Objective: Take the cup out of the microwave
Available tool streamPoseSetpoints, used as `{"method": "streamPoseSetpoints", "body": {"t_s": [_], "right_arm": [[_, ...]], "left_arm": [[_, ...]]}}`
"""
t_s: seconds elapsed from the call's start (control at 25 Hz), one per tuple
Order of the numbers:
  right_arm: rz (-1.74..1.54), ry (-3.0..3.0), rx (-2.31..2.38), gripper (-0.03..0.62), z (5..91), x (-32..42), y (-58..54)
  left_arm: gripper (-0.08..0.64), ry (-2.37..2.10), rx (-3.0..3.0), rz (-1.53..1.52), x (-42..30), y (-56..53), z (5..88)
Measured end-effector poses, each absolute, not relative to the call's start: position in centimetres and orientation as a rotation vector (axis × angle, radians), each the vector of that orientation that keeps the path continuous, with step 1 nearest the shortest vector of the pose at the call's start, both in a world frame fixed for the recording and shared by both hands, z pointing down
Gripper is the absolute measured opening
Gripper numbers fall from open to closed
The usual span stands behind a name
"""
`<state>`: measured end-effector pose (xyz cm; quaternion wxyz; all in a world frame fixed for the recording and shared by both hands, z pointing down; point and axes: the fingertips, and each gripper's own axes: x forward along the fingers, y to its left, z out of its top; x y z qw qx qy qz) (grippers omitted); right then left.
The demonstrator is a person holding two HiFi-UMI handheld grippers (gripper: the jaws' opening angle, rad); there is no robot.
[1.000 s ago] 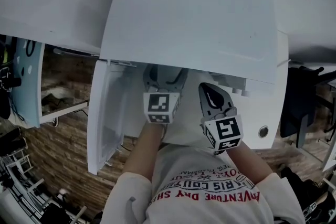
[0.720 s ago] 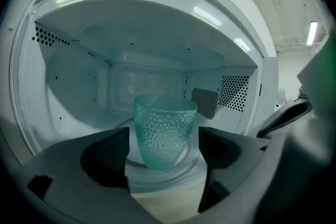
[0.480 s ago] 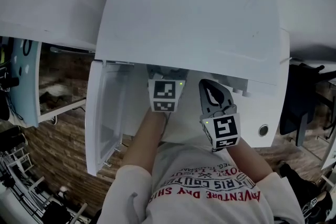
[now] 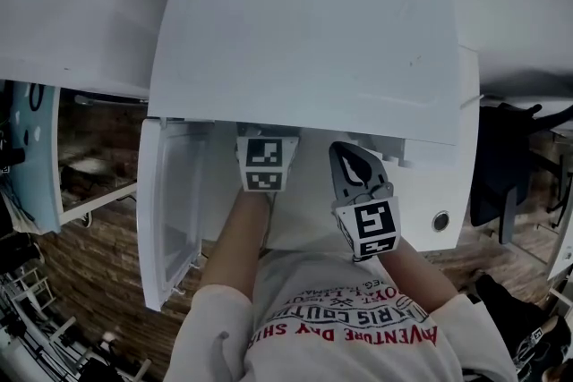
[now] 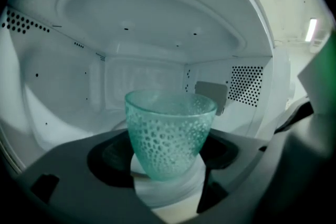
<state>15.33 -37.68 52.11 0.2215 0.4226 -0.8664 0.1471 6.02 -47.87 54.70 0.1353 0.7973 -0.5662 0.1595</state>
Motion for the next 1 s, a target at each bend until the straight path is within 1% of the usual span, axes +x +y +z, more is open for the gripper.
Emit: {"method": "streamPoseSetpoints", "body": {"t_s": [0.48,1.0], "right_arm": [[0.397,-2.41,1.216,0.011,50.7,15.4,-36.9],[0.335,-2.399,1.363,0.011,47.8,15.4,-33.5]], "left_arm": [[0.367,-1.605,2.376,0.471,6.9,-45.3,52.9],[0.367,-1.626,2.414,0.405,5.4,-36.5,48.2]]}}
